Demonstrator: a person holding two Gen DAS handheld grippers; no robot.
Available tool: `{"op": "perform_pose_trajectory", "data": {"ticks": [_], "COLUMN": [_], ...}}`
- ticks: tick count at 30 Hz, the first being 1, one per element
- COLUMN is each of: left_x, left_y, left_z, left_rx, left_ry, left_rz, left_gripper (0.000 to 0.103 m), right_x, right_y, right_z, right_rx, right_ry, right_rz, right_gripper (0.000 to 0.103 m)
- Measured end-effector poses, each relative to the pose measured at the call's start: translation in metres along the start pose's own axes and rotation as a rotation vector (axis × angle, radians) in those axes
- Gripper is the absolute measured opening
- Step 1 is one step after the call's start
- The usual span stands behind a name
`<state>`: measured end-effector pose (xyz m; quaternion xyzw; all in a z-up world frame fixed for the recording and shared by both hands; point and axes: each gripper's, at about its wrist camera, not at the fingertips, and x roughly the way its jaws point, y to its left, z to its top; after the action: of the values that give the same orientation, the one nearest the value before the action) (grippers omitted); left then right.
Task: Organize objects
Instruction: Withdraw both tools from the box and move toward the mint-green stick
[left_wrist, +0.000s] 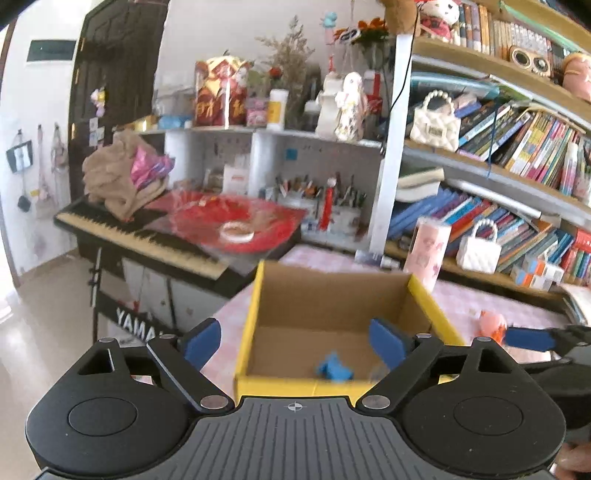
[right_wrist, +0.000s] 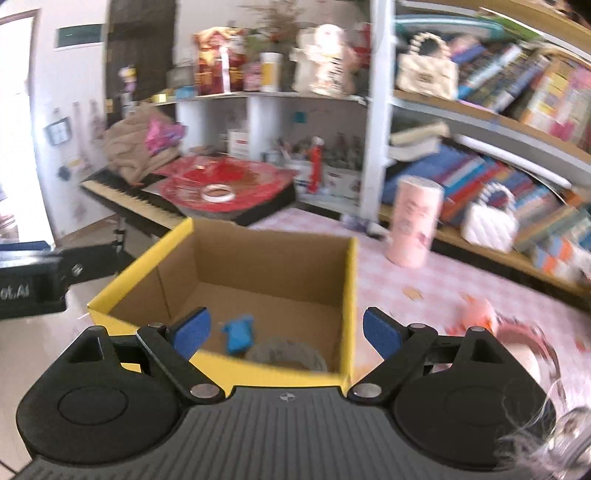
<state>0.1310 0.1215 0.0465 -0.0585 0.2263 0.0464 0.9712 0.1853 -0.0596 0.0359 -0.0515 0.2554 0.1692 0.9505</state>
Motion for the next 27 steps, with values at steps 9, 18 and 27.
{"op": "perform_pose_trajectory", "data": {"ticks": [9,18,27], "left_x": [-0.038,-0.065,-0.076], "left_y": [0.007,-0.006,-0.019], "left_z": [-0.054,-0.088,-0.101], "left_rx": [0.021,0.116,0.121], "left_ry": [0.100,0.155,0.197], "left_rz": [0.014,0.005,-0.094], "left_gripper": [0.090,0.090,0.090], "right_x": [-0.045,-0.086,-0.117], "right_y": [0.010,0.016,0.011], "right_z": [-0.062,-0.114,-0.136], "right_rx": [0.090,0.122,0.159], "right_ry": [0.082,0.131,0.152], "right_rz": [-0.161,-0.248,-0.317], "right_gripper": [0.090,0.094,0.095]}}
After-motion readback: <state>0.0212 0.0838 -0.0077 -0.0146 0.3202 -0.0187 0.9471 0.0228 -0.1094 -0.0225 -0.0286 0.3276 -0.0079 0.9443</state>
